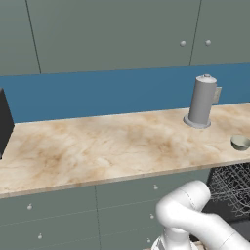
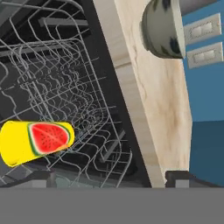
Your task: Pick up the cup and bowl from the counter, place them in the dishwasher, and close the dishwasher door.
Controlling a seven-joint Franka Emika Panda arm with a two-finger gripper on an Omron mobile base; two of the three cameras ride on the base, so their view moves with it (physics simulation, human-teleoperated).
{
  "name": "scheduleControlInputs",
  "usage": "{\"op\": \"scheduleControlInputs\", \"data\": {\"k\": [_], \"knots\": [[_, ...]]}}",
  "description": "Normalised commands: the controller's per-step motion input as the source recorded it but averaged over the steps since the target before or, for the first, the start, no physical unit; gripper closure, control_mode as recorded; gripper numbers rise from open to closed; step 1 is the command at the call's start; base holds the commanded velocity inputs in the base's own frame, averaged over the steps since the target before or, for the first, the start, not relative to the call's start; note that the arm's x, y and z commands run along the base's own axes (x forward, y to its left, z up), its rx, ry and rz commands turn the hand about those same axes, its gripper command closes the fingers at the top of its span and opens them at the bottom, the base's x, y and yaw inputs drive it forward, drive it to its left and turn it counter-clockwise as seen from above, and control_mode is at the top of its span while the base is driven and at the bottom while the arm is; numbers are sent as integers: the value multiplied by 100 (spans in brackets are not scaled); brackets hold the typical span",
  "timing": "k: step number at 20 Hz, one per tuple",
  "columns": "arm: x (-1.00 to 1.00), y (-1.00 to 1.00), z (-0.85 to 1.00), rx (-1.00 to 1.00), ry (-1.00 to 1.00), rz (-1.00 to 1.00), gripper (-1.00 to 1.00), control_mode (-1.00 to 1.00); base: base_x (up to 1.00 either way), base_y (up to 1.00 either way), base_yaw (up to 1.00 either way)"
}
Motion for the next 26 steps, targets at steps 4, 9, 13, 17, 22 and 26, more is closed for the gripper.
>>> {"op": "scheduleControlInputs", "data": {"k": [4, 9, 13, 17, 22, 26], "knots": [[0, 0, 46, -3, -2, 8, -100, -100, 0, 0, 0], [0, 1, 35, 2, 0, 18, -100, -100, 0, 0, 0], [0, 9, 14, 3, 0, 19, -100, -100, 0, 0, 0], [0, 17, 31, 0, 0, 8, -100, -100, 0, 0, 0], [0, 26, 42, -2, 0, 4, -100, -100, 0, 0, 0], [4, 39, 31, -1, 0, 2, -100, -100, 0, 0, 0]]}}
